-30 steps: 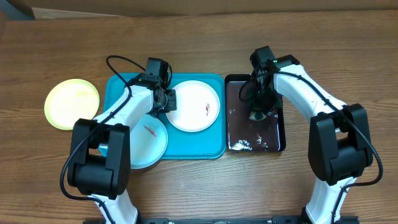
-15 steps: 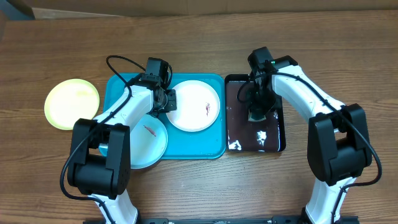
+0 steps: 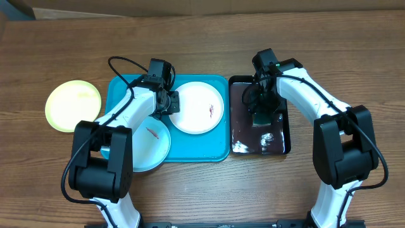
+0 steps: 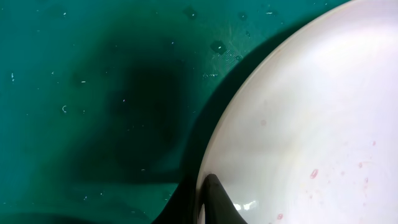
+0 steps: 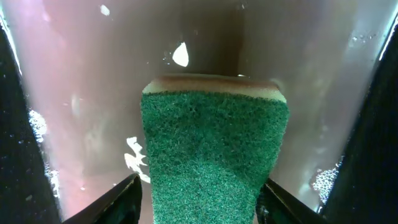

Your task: Clean dirty plates on tray and stack at the side

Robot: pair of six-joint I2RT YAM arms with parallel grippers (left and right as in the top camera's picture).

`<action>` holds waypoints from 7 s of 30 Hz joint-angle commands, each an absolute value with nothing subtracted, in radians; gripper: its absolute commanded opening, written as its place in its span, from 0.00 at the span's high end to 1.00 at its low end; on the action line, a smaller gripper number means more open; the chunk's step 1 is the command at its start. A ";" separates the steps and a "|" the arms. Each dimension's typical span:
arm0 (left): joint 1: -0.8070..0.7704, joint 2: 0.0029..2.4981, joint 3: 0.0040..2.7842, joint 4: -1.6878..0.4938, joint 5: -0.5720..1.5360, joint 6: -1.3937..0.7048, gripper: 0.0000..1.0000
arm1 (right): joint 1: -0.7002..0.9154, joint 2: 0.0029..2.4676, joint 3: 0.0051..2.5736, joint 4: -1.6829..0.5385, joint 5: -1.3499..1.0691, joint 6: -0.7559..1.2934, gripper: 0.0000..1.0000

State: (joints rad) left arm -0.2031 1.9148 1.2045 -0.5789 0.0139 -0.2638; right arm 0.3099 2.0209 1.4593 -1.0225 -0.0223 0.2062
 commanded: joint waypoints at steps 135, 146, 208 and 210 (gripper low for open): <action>-0.197 1.909 1.200 -0.621 0.026 -0.389 0.96 | 0.682 2.206 1.869 -1.070 0.251 0.262 0.96; -0.197 1.909 1.200 -0.624 0.026 -0.389 0.96 | 0.678 2.318 1.869 -1.059 0.238 0.263 0.96; -0.197 1.909 1.200 -0.597 0.026 -0.381 0.93 | 0.307 2.255 1.940 -1.515 -0.001 0.240 0.72; -0.197 1.909 1.200 -0.595 0.026 -0.381 0.86 | 0.307 2.255 1.940 -1.509 -0.001 0.239 0.58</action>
